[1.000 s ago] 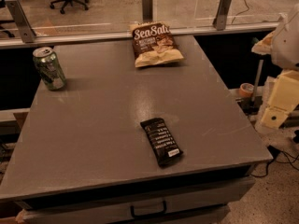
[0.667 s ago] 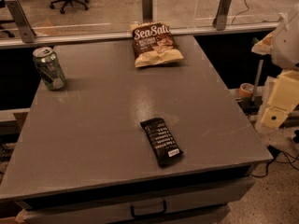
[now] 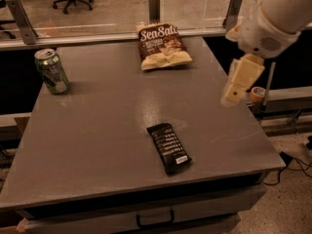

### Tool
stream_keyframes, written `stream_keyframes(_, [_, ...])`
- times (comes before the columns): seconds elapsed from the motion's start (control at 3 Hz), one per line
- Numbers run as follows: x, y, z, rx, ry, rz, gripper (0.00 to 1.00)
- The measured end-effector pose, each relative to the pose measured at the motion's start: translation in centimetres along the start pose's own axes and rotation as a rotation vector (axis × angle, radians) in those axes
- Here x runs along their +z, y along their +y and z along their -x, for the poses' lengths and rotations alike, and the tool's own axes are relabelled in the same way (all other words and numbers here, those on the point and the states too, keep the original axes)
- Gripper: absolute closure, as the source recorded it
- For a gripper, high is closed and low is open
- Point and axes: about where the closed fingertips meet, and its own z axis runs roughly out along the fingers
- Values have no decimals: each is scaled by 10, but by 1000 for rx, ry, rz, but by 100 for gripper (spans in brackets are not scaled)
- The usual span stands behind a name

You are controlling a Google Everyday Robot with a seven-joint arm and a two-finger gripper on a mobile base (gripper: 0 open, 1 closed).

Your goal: Move brown chip bag near rxbar chocolate

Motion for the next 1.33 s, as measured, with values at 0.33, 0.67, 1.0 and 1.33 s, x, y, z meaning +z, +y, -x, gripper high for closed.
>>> stream_keyframes(0.33, [44,-63,38,-12,-94,-24,0])
stream_keyframes(0.67, [80,-119,73,-4,-194,-51,0])
stream_keyframes(1.0, [113,-167,95,41,-296,-73,0])
stream_keyframes(1.33, [142,-197,104,120,-382,-79,0])
